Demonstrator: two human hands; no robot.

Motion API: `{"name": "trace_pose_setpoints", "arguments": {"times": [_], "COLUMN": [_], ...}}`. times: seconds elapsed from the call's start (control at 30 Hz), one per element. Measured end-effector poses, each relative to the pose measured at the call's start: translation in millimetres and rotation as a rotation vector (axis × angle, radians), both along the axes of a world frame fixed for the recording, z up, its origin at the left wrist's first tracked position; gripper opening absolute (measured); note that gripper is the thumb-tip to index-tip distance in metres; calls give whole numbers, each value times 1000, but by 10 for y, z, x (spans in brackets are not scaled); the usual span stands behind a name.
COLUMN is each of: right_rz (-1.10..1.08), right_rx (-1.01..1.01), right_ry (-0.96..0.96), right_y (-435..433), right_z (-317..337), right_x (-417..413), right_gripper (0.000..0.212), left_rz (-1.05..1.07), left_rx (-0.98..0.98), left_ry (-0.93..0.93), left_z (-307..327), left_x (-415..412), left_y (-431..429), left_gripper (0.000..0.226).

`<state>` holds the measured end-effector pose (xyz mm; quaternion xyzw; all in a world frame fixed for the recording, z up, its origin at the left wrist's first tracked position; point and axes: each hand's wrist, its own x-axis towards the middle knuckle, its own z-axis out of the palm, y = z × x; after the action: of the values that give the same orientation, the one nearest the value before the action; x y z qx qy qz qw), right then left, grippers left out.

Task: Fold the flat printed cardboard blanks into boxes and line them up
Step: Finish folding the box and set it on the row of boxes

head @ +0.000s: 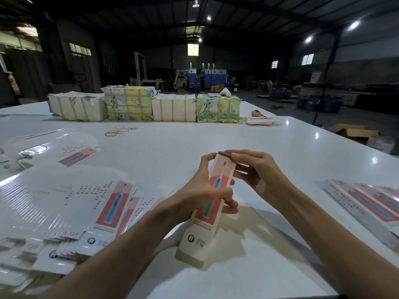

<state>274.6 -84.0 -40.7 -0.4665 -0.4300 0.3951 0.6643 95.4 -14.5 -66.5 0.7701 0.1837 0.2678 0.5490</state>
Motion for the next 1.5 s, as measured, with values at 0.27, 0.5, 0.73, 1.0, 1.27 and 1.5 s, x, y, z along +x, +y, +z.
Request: {"name": "trace_pose_setpoints", "arguments": {"times": [0.27,0.5,0.73,1.0,1.27,1.5], "right_rz": [-15,-40,-42,-5,-185,-195], "right_rx": [-60,-53,-29,41,99,109], "right_ry": [131,149,49,-46,-283,-277], "right_y": [-20,-34,-45,-25,11,45], "right_z": [32,30,21,-55,-125,-189], "right_x": [-36,-49,-41,-100,-159,-149], "right_gripper": [12,12,16,23,13,14], "left_rz": [3,-5,37,37,72,94], "left_rx": [35,23,19,-36,-143,-165], "left_ry": [42,65,71,-33,-26,-13], "left_z": [11,5,-21,-49,-27,-16], "left_x": [-18,-16,-9,18,18,68], "left_y": [-9,5,10,63,19,-32], "left_gripper": [94,103,113,104,97,97]}}
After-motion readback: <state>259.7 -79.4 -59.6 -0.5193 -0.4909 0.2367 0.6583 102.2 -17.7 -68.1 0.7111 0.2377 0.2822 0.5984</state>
